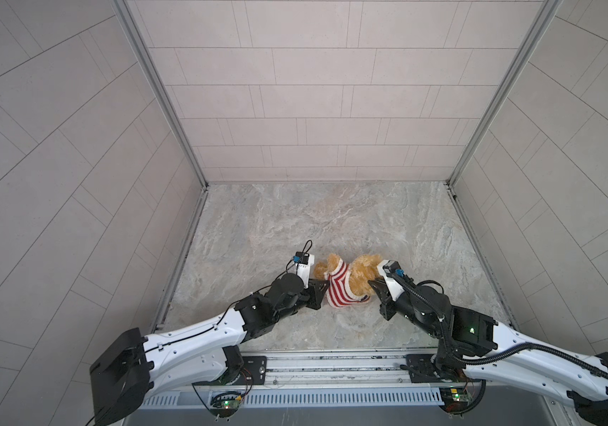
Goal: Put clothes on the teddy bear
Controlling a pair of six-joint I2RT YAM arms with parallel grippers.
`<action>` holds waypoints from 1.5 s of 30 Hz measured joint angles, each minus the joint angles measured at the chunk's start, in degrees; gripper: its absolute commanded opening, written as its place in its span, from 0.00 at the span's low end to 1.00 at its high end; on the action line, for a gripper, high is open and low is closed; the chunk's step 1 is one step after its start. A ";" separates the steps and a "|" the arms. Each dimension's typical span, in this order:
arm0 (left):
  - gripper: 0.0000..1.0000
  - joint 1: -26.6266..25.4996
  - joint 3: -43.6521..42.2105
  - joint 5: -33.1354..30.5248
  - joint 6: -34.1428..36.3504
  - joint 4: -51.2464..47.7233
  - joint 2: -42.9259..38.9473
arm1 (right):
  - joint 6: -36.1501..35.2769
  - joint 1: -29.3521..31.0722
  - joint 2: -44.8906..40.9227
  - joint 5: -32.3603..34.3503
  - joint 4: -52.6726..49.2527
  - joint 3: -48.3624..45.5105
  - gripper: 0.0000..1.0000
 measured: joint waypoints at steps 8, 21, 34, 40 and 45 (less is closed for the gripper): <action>0.00 2.10 -0.61 -0.07 -1.51 0.39 -1.46 | -0.55 0.00 -0.11 0.09 0.66 0.00 0.00; 0.00 3.48 -2.19 0.35 -3.15 1.66 -1.31 | -0.04 0.00 -1.57 3.96 -1.55 0.00 0.00; 0.41 2.34 -4.79 1.05 -1.14 4.37 -4.37 | 2.38 0.00 1.38 6.32 -0.31 0.46 0.00; 0.51 -6.38 -5.57 -4.52 0.66 4.07 -7.76 | 4.35 0.00 1.68 9.40 -1.99 2.03 0.00; 0.52 -14.16 -5.88 -10.16 1.07 5.68 -2.38 | 8.17 -0.24 4.22 10.71 -3.61 4.70 0.00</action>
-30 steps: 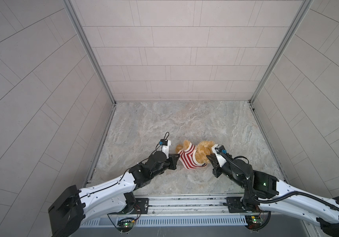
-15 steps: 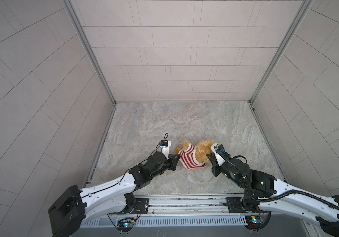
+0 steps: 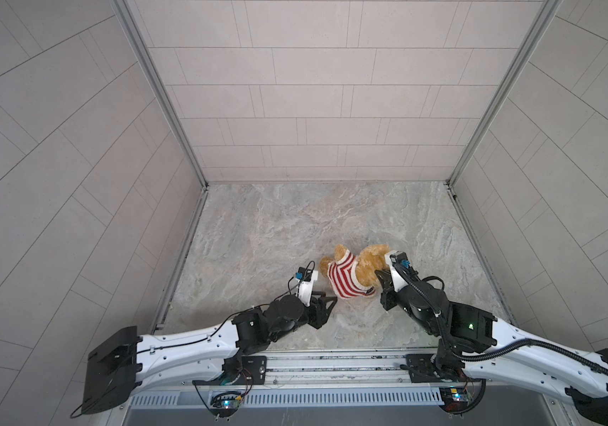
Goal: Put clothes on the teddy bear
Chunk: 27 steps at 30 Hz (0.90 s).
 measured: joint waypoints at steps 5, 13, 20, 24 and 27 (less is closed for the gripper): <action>0.54 -2.54 -0.04 -3.61 0.07 4.28 6.95 | 5.33 -3.32 2.95 -2.97 -1.29 2.82 0.00; 0.69 -4.42 -1.77 -10.62 3.39 11.91 9.68 | 15.02 -19.98 2.97 -20.98 -0.98 2.36 0.00; 0.78 -3.96 -4.35 -16.98 10.01 14.27 15.04 | 17.59 -31.76 3.19 -37.92 -0.79 1.55 0.00; 0.81 0.52 -4.42 -14.91 13.51 19.15 20.35 | 17.88 -36.89 3.30 -46.40 -0.79 1.51 0.00; 0.82 3.43 -4.44 -12.59 16.24 24.22 25.16 | 18.12 -38.66 3.15 -51.43 -0.81 1.51 0.00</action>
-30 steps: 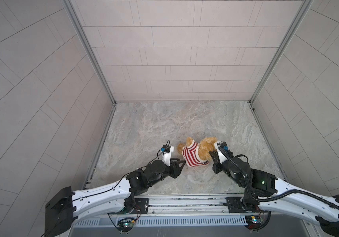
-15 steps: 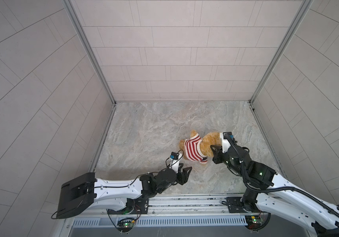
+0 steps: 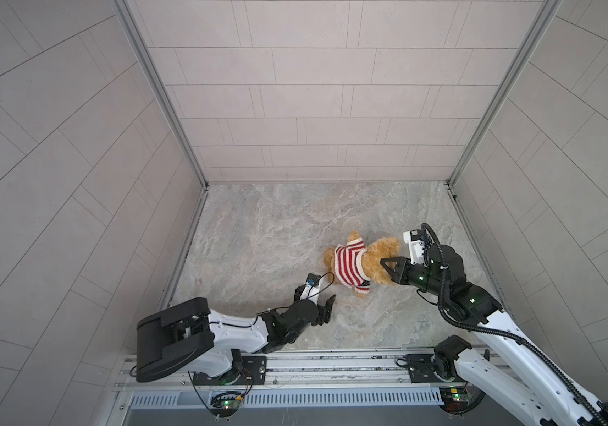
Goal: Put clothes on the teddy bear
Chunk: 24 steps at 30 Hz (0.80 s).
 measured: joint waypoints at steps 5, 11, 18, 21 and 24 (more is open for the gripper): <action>0.78 0.55 2.01 3.72 4.83 6.01 9.33 | 0.70 -1.29 -1.20 -5.86 -0.13 0.00 0.00; 0.62 2.38 4.48 6.88 7.08 13.22 15.45 | 1.79 -3.21 -2.34 -9.38 -0.59 0.00 0.00; 0.37 3.19 5.11 8.35 8.61 16.74 17.14 | 2.89 -7.76 -2.60 -13.88 -0.04 -2.14 0.00; 0.24 3.23 5.09 8.70 8.76 17.75 17.51 | 3.32 -10.23 -2.64 -15.82 -0.09 -2.89 0.00; 0.13 3.21 4.96 9.22 8.83 19.45 18.16 | 3.54 -11.72 -2.64 -17.20 -0.09 -2.93 0.00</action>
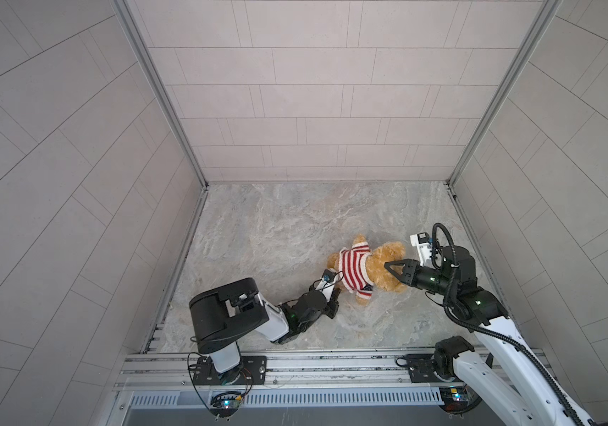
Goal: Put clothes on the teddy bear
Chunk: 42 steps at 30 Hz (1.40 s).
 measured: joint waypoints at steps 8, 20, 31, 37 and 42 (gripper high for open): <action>0.00 0.00 -2.84 3.61 -1.62 4.48 0.28 | 0.13 -1.64 1.29 -1.33 -0.02 0.00 0.00; 0.00 -0.44 -9.68 17.16 -10.56 -7.32 -20.48 | -6.69 -5.46 7.67 1.22 -0.46 -0.55 0.33; 0.00 0.28 -0.24 24.41 -13.42 -38.69 -32.44 | -16.35 -4.76 -3.04 7.04 -10.49 -1.77 0.66; 0.00 3.96 2.03 28.76 -15.93 -46.75 -33.27 | -16.63 1.22 -6.91 10.36 -12.90 -1.79 0.72; 0.00 7.10 2.67 30.73 -17.70 -50.36 -34.32 | -16.06 7.78 -9.94 14.99 -15.39 -3.02 0.74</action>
